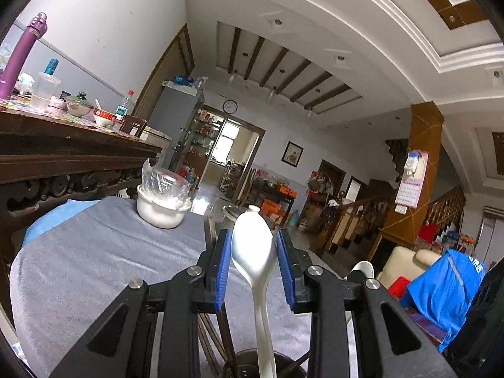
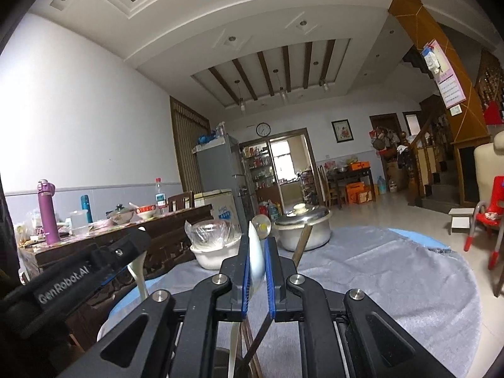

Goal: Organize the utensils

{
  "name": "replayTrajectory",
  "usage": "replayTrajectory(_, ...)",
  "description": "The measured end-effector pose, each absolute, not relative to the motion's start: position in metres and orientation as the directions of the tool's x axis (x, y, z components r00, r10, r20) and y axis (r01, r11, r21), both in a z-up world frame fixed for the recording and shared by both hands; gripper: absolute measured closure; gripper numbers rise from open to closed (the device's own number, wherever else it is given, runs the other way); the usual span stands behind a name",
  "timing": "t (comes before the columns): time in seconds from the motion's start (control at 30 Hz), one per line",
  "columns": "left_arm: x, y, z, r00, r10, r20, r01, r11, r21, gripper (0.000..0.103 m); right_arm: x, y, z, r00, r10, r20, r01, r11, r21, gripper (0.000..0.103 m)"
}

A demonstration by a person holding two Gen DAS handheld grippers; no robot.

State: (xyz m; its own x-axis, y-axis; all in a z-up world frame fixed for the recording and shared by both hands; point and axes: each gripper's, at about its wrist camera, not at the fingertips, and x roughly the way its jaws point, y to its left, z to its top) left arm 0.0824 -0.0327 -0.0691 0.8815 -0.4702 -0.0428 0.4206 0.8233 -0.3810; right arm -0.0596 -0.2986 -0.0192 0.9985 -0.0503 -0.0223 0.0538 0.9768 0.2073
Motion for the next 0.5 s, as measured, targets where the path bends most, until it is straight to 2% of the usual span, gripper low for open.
replayTrajectory(0.2, 0.0837, -0.0363, -0.0757, 0.873, -0.482, -0.069, 0.428, 0.827, -0.363, 0.072, -0.0585, -0.3006, -0.0188, 0.999, -0.036, -0.040, 0.044, 0.976, 0.215, 0.093)
replayTrajectory(0.5, 0.0785, -0.0312, -0.0701, 0.871, -0.487, -0.062, 0.436, 0.826, -0.356, 0.072, -0.0629, -0.3058, -0.0187, 0.998, -0.006, -0.059, 0.020, 0.972, 0.233, 0.092)
